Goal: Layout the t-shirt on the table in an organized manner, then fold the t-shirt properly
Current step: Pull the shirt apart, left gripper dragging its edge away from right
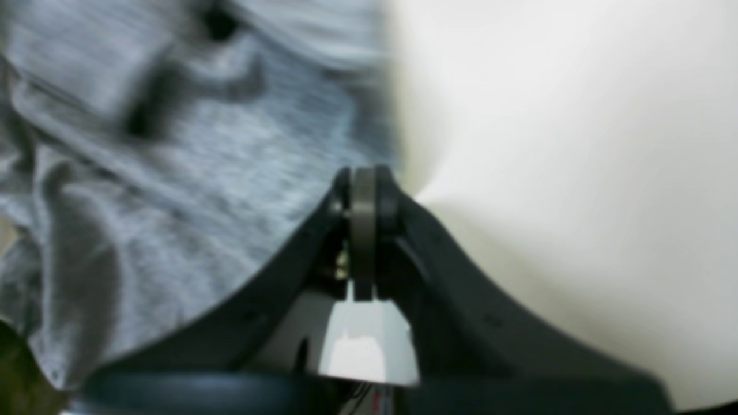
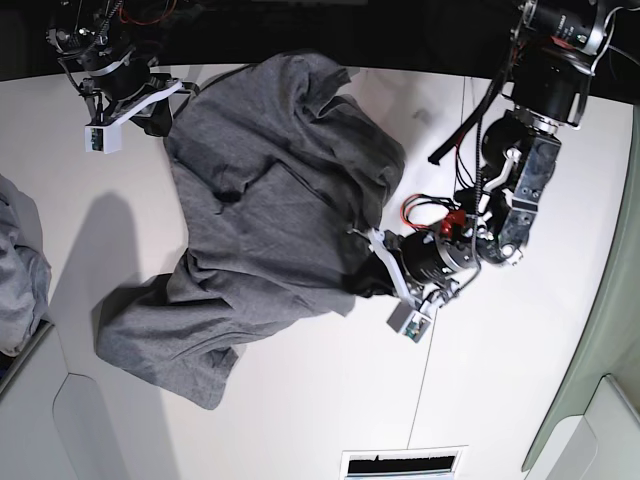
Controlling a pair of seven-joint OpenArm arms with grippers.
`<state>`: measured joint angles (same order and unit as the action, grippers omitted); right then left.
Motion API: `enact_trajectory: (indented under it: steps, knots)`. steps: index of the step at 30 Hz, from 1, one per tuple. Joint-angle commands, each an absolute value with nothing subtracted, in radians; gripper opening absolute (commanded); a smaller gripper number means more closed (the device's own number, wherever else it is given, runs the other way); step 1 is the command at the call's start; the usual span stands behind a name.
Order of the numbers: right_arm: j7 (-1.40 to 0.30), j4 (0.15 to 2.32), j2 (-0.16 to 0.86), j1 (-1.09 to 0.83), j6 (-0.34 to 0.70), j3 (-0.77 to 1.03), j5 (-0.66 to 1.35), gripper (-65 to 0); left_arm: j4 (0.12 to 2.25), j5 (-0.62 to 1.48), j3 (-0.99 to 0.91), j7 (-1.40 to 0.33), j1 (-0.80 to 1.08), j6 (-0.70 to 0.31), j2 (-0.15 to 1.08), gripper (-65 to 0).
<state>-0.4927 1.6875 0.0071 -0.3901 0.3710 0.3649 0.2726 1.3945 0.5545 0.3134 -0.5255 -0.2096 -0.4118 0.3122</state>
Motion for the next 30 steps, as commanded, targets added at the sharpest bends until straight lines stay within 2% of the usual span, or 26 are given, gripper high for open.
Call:
enact_trajectory:
  steps: [1, 6, 10, 11, 13, 19, 23, 25, 30]
  knots:
    - [-0.470, 1.702, 0.027, -0.388, 0.378, 0.367, 0.285, -65.0, 1.419, 0.579, 0.308, -0.516, -0.237, -0.416, 0.331, -65.0]
    - [-0.476, 1.702, 0.035, -0.389, 0.403, 0.367, 0.373, -65.0, 1.420, 0.596, 0.308, -0.530, -0.255, -0.418, 0.383, -65.0]
    - [-0.474, 1.702, 0.014, -0.388, 0.424, 0.366, 0.447, -35.9, 1.420, 0.599, 0.308, -0.530, -0.255, -0.469, 0.383, -65.0]
    - [-0.474, 1.702, 0.003, -0.388, 0.424, 0.365, 0.443, -32.1, 1.420, 0.603, 0.308, -0.530, -0.255, -0.469, 0.383, -65.0]
    - [-0.473, 1.701, -0.024, -0.388, 0.424, 0.361, 0.412, -30.5, 1.420, 0.603, 0.308, -0.530, -0.255, -0.469, 0.385, -65.0]
    - [-0.467, 1.656, -0.047, -0.364, 0.421, 0.276, 0.332, -30.5, 1.430, 0.603, 0.308, -0.529, -0.261, -0.469, 0.385, -65.0]
    - [-0.467, 1.515, -0.047, -0.292, 0.338, 0.222, 0.286, -30.9, 1.439, 0.602, 0.308, -0.535, -0.283, -0.468, 0.386, -65.0]
    - [-0.467, 1.445, -0.047, -0.263, 0.333, 0.218, 0.284, -37.4, 1.439, 0.602, 0.308, -0.545, -0.299, -0.468, 0.386, -65.0]
    - [-0.467, 1.439, -0.046, -0.242, 0.344, 0.219, 0.260, -65.0, 1.439, 0.574, 0.308, -0.547, -0.331, -0.464, 0.421, -65.0]
